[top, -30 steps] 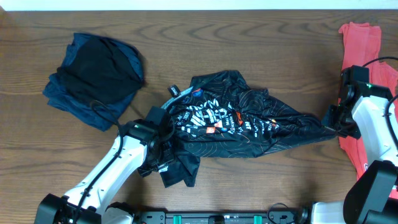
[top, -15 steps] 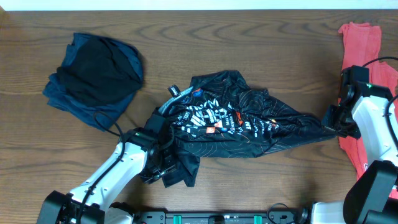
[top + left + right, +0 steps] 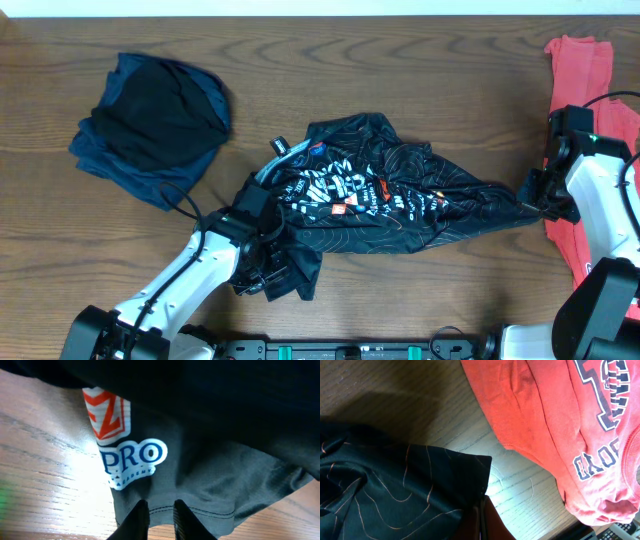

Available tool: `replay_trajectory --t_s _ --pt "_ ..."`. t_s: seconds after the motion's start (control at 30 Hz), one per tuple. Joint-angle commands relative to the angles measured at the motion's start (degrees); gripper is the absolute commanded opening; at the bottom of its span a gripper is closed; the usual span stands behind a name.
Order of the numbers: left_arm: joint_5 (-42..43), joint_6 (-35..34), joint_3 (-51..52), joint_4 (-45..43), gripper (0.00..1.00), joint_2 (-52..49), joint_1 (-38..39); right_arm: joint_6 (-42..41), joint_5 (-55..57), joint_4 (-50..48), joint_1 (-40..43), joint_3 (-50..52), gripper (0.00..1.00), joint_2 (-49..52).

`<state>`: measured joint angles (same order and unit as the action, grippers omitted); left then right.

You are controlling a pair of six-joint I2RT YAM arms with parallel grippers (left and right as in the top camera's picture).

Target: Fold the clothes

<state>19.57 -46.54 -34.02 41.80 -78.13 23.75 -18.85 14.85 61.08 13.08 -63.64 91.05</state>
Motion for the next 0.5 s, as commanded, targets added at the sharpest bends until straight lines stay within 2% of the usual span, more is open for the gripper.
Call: replay_trajectory --t_s 0.0,0.07,0.17,0.23,0.33,0.47 --pt "0.6 -0.3 0.5 0.9 0.29 -0.1 0.1 -0.4 1.2 0.0 0.9 0.0 0.01 0.1" --pt "0.6 0.0 0.2 1.4 0.39 -0.1 0.0 -0.4 1.2 -0.2 0.9 0.0 0.01 0.1" --pt "0.3 4.5 -1.7 1.6 0.42 0.0 -1.1 -0.4 1.2 -0.6 0.9 0.0 0.01 0.1" --pt "-2.5 6.8 -3.4 1.6 0.46 0.1 -2.3 -0.4 1.2 -0.7 0.9 0.0 0.01 0.1" --pt "-8.3 8.1 -4.1 2.0 0.59 0.1 -3.8 -0.4 1.2 -0.6 0.9 0.0 0.01 0.1" --pt "-8.7 7.9 -3.5 3.1 0.59 -0.1 -4.6 -0.4 1.2 -0.7 0.9 0.0 0.01 0.1"
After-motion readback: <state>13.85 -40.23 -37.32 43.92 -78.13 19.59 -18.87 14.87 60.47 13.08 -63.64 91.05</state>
